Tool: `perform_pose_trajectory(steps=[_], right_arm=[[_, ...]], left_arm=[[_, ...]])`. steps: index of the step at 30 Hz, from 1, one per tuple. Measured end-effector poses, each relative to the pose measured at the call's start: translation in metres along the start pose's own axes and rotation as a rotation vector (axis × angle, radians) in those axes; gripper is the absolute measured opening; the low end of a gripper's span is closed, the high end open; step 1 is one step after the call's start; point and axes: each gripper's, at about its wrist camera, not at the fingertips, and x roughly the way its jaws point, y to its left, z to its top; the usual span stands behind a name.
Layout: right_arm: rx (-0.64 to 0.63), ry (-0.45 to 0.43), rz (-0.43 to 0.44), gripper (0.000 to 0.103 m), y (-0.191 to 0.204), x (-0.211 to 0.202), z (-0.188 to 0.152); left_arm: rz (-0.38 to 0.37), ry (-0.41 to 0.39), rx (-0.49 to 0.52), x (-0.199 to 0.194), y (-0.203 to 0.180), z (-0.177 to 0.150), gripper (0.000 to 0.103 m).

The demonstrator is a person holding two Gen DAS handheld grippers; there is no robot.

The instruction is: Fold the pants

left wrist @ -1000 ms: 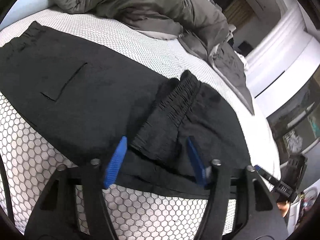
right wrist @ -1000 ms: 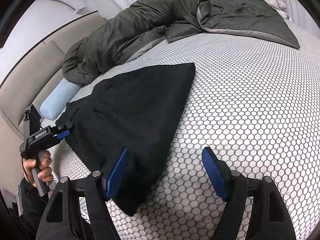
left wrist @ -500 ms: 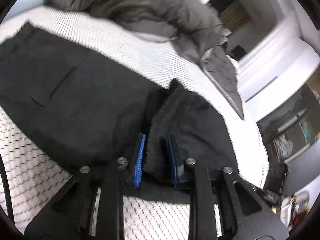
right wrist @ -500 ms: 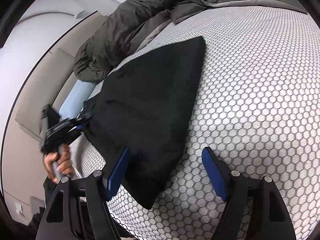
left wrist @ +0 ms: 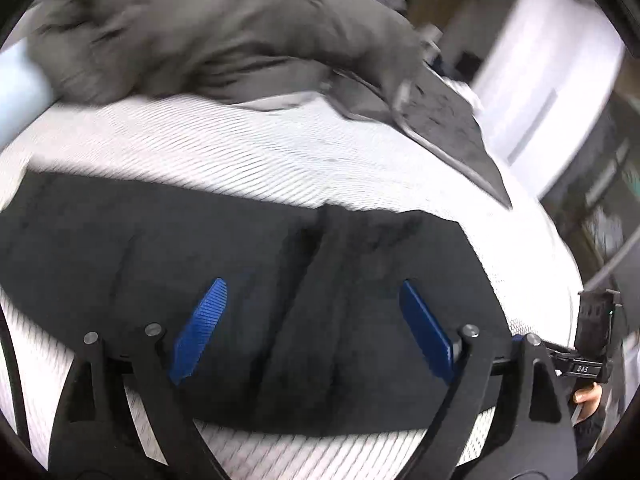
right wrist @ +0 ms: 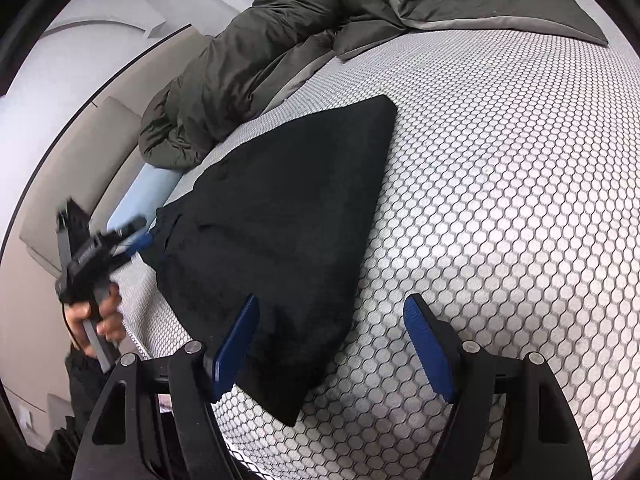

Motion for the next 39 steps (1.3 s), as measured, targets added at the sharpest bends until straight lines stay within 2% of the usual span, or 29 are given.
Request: perform_pose_trajectory(steps=[1,3,4,5,6,8,11,12,15,17,18,19,20,21,22,23,25,28,30,33,36,39], right_arm=[[0.006,-0.003,0.002,0.076,-0.002,0.0,0.002],[0.019,-0.005,0.001,0.076,-0.007,0.001,0.005],[0.023,-0.004,0.003,0.076,-0.009,0.001,0.006],[0.027,-0.002,0.003,0.076,-0.01,0.0,0.006],[0.028,0.002,0.005,0.076,-0.012,0.0,0.006],[0.024,0.008,0.002,0.076,-0.017,-0.001,0.005],[0.011,0.013,-0.008,0.076,-0.023,-0.007,0.0],[0.002,0.013,-0.014,0.076,-0.023,-0.009,-0.002],[-0.006,0.014,-0.017,0.076,-0.026,-0.014,-0.007],[-0.004,0.014,-0.014,0.076,-0.027,-0.018,-0.01],[-0.001,0.012,-0.007,0.076,-0.028,-0.02,-0.011],[0.002,0.011,0.005,0.076,-0.028,-0.02,-0.009],[0.003,0.013,0.023,0.076,-0.03,-0.024,-0.012],[0.001,0.021,0.052,0.076,-0.028,-0.027,-0.014],[-0.007,0.028,0.068,0.076,-0.026,-0.026,-0.016],[-0.022,0.037,0.083,0.076,-0.022,-0.026,-0.019],[-0.053,0.049,0.089,0.074,-0.017,-0.026,-0.026],[-0.018,0.052,0.102,0.073,-0.022,-0.023,-0.029],[0.007,0.049,0.099,0.073,-0.028,-0.024,-0.028],[0.035,0.034,0.106,0.073,-0.036,-0.03,-0.026],[0.04,0.029,0.105,0.073,-0.035,-0.033,-0.028],[0.034,0.031,0.109,0.073,-0.038,-0.041,-0.034]], left_arm=[[-0.016,0.03,0.017,0.018,-0.008,0.015,0.086],[-0.013,0.092,0.015,0.052,-0.018,0.035,0.074],[-0.01,0.129,0.01,0.07,-0.022,0.042,0.035],[-0.013,0.17,0.006,0.088,-0.023,0.048,0.011],[-0.006,0.195,-0.006,0.1,-0.022,0.051,0.011],[-0.038,0.188,-0.013,0.108,-0.018,0.055,0.009],[-0.027,0.167,-0.054,0.11,-0.003,0.058,0.01],[-0.014,0.176,-0.074,0.111,0.006,0.056,0.012],[0.112,0.192,-0.037,0.114,0.012,0.053,0.02],[0.101,0.177,-0.066,0.099,0.012,0.052,0.027],[0.092,0.169,-0.075,0.088,0.014,0.049,0.032],[0.089,0.151,-0.074,0.073,0.009,0.045,0.042],[0.092,0.121,-0.063,0.059,0.001,0.04,0.057],[0.097,0.095,-0.047,0.046,-0.01,0.033,0.065],[0.093,0.076,-0.011,0.029,-0.027,0.021,0.079],[0.08,0.074,0.029,0.018,-0.044,0.008,0.084],[0.038,0.078,0.106,-0.002,-0.085,-0.025,0.084],[-0.023,0.099,0.186,-0.01,-0.137,-0.074,0.084],[-0.063,0.108,0.186,-0.013,-0.159,-0.101,0.081],[-0.117,0.065,0.207,-0.023,-0.187,-0.138,0.077],[-0.157,0.003,0.234,-0.026,-0.208,-0.167,0.069],[-0.145,0.0,0.272,-0.013,-0.227,-0.188,0.049]])
